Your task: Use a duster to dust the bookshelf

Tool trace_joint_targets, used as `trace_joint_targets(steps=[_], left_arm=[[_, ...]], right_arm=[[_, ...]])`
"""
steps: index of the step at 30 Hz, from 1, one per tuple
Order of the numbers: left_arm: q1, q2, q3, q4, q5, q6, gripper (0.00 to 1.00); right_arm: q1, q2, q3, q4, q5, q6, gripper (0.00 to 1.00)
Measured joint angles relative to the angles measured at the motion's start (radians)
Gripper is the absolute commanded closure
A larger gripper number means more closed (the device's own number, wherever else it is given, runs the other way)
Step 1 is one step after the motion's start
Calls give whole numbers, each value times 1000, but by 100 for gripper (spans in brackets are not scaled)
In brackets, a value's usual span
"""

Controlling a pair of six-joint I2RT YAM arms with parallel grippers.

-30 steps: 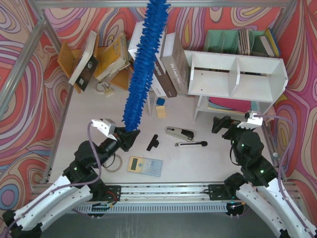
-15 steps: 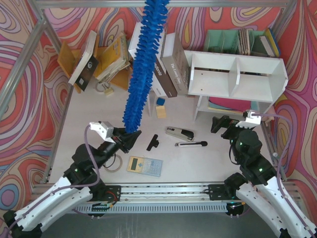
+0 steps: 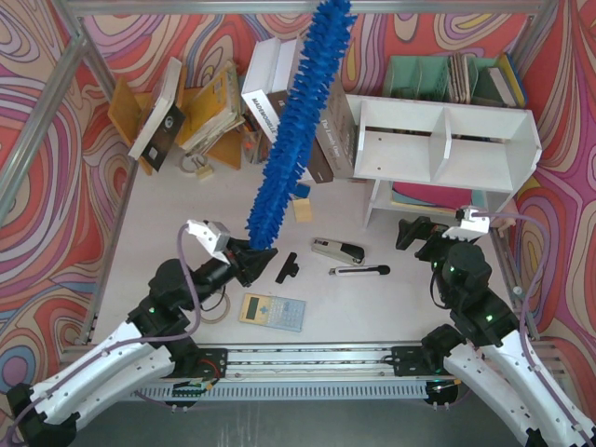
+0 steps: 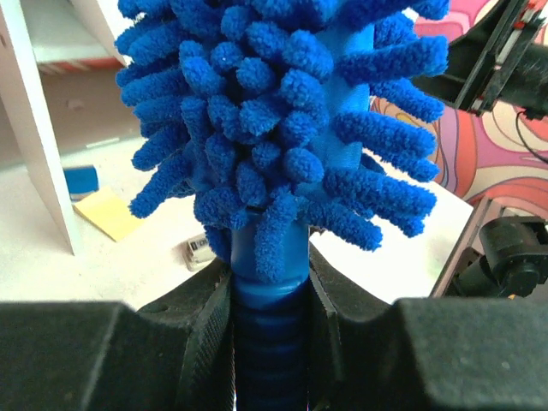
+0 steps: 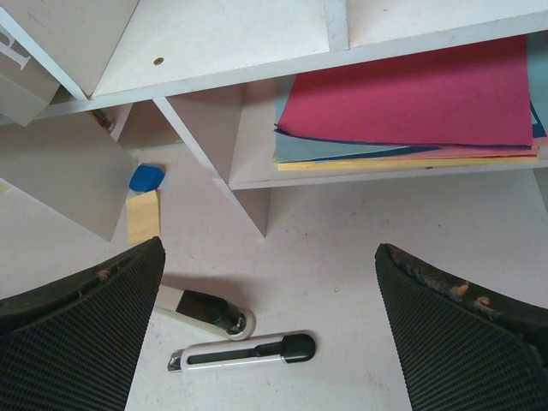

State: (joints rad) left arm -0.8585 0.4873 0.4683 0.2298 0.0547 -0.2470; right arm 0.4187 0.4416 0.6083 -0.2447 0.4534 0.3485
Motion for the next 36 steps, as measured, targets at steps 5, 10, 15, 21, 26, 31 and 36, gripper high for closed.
trace_joint_targets(steps=[5, 10, 15, 21, 26, 31, 36], left_arm=[[0, 71, -11, 3, 16, -16, 100], [-2, 120, -43, 24, 24, -18, 100], [-6, 151, -61, 67, 24, -19, 100], [-12, 142, -87, 89, 15, -18, 100], [-12, 54, -88, 75, 10, -18, 100], [-13, 5, -43, 55, 43, -18, 100], [-15, 38, -18, 58, 71, -18, 100]], right_arm=[[0, 13, 0, 0, 0, 0, 1], [0, 14, 0, 0, 0, 0, 1], [0, 16, 0, 0, 0, -1, 1], [0, 20, 0, 0, -1, -1, 1], [0, 20, 0, 0, -2, 0, 1], [0, 19, 0, 0, -2, 0, 1], [0, 18, 0, 0, -2, 0, 1]])
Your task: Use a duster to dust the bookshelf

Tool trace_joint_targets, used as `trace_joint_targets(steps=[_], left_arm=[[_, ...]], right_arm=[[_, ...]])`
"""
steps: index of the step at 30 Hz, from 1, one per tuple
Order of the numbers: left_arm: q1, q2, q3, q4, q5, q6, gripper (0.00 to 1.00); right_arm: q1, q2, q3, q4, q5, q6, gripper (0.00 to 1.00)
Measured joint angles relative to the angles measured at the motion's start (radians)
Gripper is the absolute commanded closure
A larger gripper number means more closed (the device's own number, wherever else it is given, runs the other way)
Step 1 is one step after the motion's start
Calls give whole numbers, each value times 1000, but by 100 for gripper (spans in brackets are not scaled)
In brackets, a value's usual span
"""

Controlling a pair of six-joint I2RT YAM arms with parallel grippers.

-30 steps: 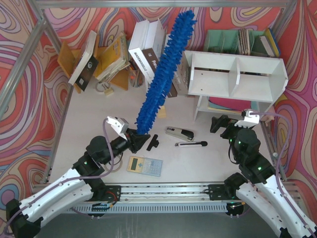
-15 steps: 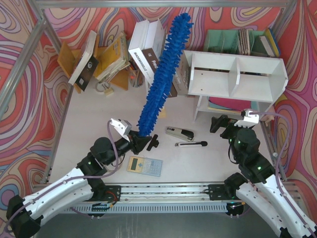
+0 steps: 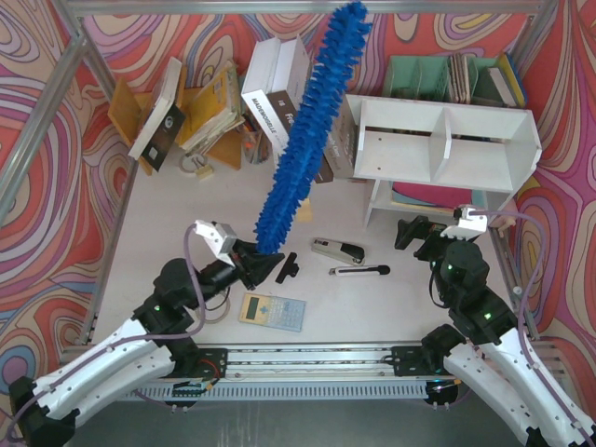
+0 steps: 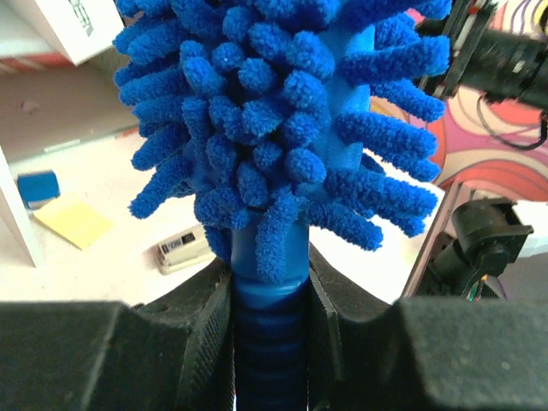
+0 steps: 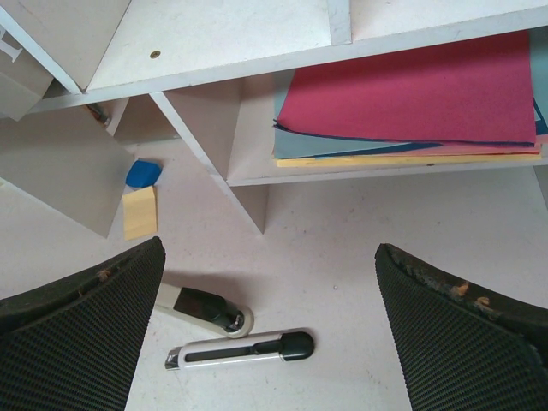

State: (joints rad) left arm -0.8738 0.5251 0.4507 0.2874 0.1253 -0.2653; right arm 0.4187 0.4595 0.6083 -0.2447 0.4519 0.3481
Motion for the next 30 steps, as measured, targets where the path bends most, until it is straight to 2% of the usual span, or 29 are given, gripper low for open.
trace_joint_targets(steps=[7, 20, 30], left_arm=[[-4, 131, -1, -34, 24, -6, 100], [-10, 221, -130, 51, 3, -14, 100], [-18, 262, -127, 76, 18, -15, 100]], right_arm=[[0, 0, 0, 0, 0, 0, 1], [0, 0, 0, 0, 0, 0, 1], [0, 0, 0, 0, 0, 0, 1]])
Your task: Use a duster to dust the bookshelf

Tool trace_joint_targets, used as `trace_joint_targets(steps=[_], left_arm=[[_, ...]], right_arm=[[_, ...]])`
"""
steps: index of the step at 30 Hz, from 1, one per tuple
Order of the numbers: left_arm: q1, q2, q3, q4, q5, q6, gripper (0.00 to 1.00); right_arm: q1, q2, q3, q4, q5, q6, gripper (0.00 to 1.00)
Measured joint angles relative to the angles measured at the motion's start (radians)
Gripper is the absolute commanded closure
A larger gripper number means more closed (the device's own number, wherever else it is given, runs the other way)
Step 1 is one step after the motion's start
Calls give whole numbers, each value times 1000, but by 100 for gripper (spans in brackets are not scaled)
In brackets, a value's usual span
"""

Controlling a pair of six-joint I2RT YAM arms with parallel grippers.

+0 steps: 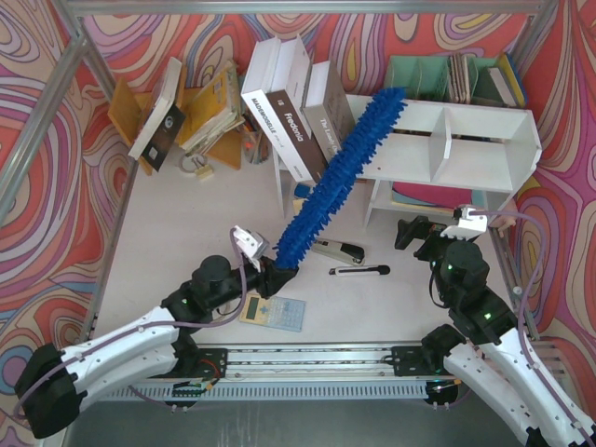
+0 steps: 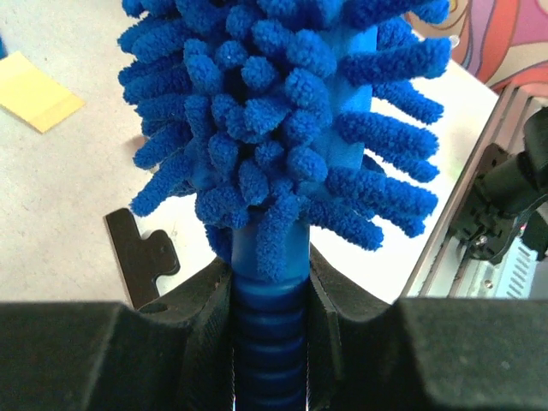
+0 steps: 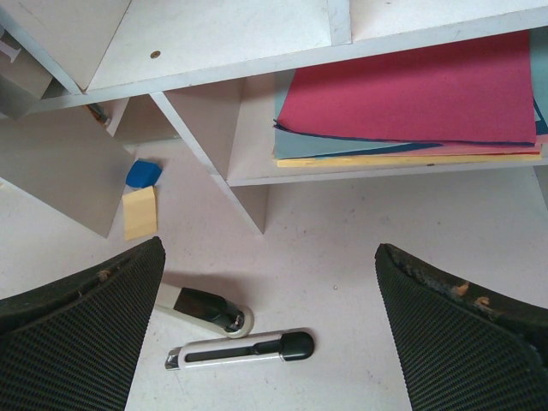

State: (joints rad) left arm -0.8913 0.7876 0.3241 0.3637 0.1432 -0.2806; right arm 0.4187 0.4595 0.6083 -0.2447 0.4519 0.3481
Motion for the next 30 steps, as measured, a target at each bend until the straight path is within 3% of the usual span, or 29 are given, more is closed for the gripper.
trace_joint_targets(steps=[11, 24, 30], left_arm=[[-5, -163, 105, -69, -28, -3, 100], [-9, -70, 42, -69, -41, -27, 100], [-45, 1, 95, -116, -51, -30, 100]], right_arm=[[0, 1, 0, 0, 0, 0, 1], [0, 5, 0, 0, 0, -1, 1], [0, 13, 0, 0, 0, 0, 1]])
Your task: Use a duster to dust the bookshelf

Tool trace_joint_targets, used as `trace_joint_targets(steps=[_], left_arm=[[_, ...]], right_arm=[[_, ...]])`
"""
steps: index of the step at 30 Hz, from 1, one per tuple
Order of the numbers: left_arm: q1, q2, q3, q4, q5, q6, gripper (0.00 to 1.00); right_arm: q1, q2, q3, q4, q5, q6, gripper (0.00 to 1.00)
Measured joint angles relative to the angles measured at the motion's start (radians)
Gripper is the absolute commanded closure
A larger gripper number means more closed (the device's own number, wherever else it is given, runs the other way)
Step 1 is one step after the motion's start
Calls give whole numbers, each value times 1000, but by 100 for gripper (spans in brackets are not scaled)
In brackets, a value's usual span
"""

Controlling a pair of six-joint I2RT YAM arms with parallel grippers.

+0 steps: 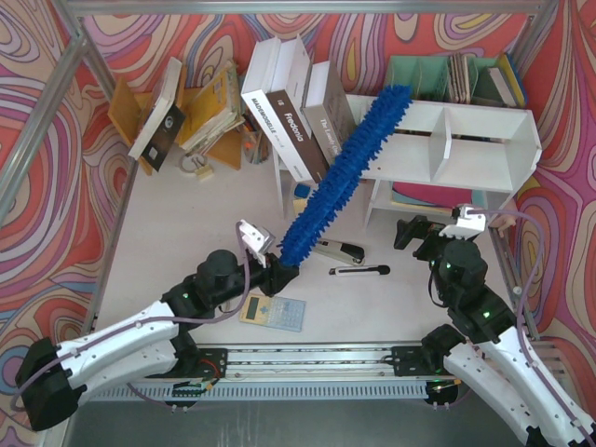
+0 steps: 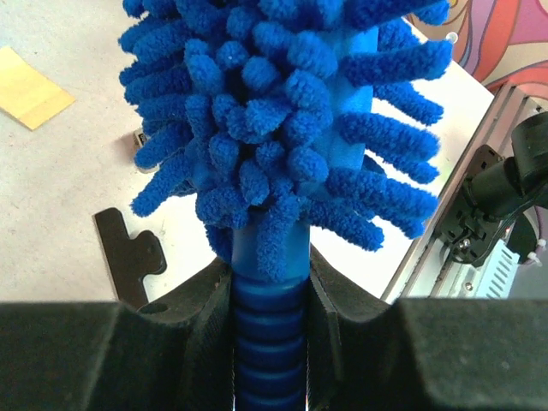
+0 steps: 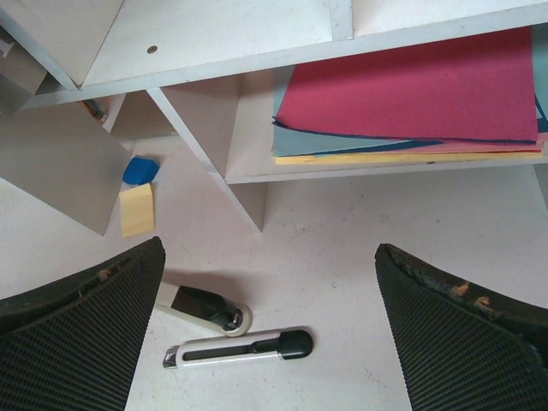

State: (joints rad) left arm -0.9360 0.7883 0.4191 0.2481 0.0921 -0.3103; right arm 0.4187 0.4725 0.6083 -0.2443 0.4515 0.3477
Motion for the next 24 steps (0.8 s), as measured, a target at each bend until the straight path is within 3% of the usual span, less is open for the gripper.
trace_joint_targets(steps=[6, 13, 24], left_arm=[[-45, 94, 210, -127, -68, -37, 100], [-154, 167, 425, -224, -280, -105, 100], [-196, 509, 924, -545, -450, -307, 100]], right_arm=[[0, -12, 0, -7, 1, 1, 1], [0, -35, 2, -44, 14, 32, 1], [0, -11, 95, -155, 90, 116, 1]])
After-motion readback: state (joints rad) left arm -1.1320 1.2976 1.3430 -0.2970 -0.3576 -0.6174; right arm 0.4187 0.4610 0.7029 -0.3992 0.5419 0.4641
